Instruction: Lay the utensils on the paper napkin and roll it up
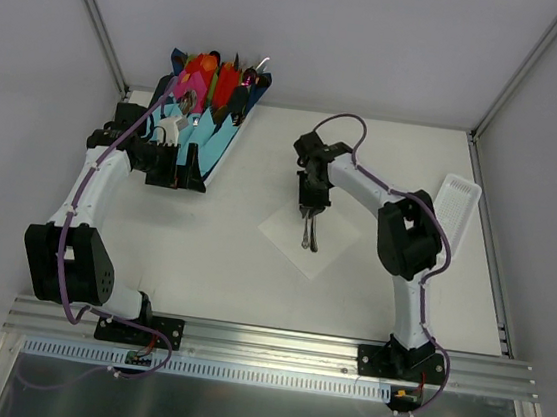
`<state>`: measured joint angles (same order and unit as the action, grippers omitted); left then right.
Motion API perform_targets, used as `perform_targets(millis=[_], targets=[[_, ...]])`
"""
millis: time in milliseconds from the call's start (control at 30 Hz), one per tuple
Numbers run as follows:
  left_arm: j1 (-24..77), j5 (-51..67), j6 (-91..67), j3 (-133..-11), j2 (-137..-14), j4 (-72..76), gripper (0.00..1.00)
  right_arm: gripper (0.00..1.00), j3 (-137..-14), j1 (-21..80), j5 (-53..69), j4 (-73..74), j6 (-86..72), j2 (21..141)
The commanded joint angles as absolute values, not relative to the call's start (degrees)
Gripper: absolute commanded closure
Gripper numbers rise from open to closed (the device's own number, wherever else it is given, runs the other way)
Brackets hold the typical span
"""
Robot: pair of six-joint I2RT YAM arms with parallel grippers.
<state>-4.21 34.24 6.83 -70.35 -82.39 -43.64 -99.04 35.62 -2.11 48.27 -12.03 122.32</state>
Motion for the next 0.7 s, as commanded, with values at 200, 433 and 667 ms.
perform_targets(millis=[200,433,667], targets=[[-4.48,39.62,9.4,-70.4,-80.25,-44.47,0.01,0.83,-97.67,30.77,-2.2,48.43,-11.08,108.56],[1.03,44.2,16.52,-69.17,-79.19,-43.68,0.1,0.94,-78.51,20.76,2.36,38.95,-8.35,101.52],[14.74,38.08,21.53,-67.6,-78.4,-38.34,0.31,0.98,-67.86,19.95,9.92,29.37,-13.78,101.77]])
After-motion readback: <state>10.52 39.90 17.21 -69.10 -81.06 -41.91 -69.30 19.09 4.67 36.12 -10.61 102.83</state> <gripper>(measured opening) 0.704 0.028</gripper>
